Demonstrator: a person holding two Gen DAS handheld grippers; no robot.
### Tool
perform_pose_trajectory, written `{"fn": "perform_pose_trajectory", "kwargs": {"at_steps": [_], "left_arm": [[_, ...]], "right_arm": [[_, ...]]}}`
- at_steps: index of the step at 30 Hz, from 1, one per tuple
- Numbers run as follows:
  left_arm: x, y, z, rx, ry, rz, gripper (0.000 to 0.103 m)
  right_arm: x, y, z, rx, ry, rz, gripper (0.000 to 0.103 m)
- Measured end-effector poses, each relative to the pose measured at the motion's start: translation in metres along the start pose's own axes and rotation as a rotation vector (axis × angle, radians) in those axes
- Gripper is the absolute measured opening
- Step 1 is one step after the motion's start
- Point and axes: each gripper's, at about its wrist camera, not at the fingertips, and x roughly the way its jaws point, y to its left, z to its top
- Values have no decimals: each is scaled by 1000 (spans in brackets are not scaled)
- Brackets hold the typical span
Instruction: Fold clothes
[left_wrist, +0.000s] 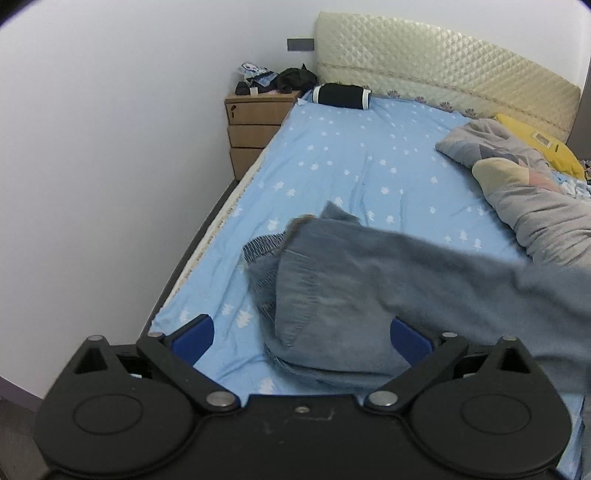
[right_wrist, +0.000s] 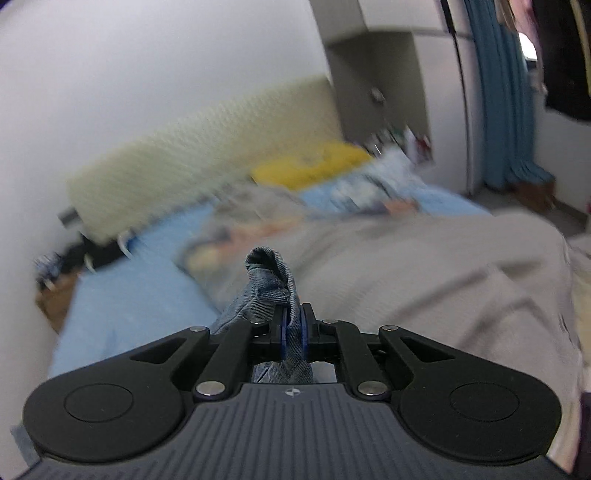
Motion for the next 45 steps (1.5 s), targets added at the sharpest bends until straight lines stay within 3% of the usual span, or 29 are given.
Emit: {"fn": "perform_pose_trajectory", "kwargs": {"at_steps": [4,9,12,16,19,23,30,31,41,45], "left_arm": [[-1,-12,5,8,9,18,102],[-2,-20,11,18,18,39,102],[-3,-19,11,13,22,47,102],[7,-5,16,-46,44,37,102],[23,8,25,-104,67,19,102],[58,27,41,-153,109,-10,102],[141,58,79,-246,188,-111,101],[157,64,86,-272,203,-122,97],[299,81,142,-424,332,-102,94],[351,70,153,-419,398,-81,94]], "right_arm": [[45,-17,-46,-47,132,-32,6],[79,-13,-79,-77,201,-40,7],[98,-9,-98,-94,239,-44,12],[98,-3,-105,-131,239,-47,47],[86,12,-96,-166,194,-61,55],[76,31,-94,-194,158,-58,62],[85,100,-124,-197,300,-11,62],[86,110,-130,-194,321,-7,62],[118,170,-144,-199,434,-34,62],[145,177,-143,-205,459,-64,62]]}}
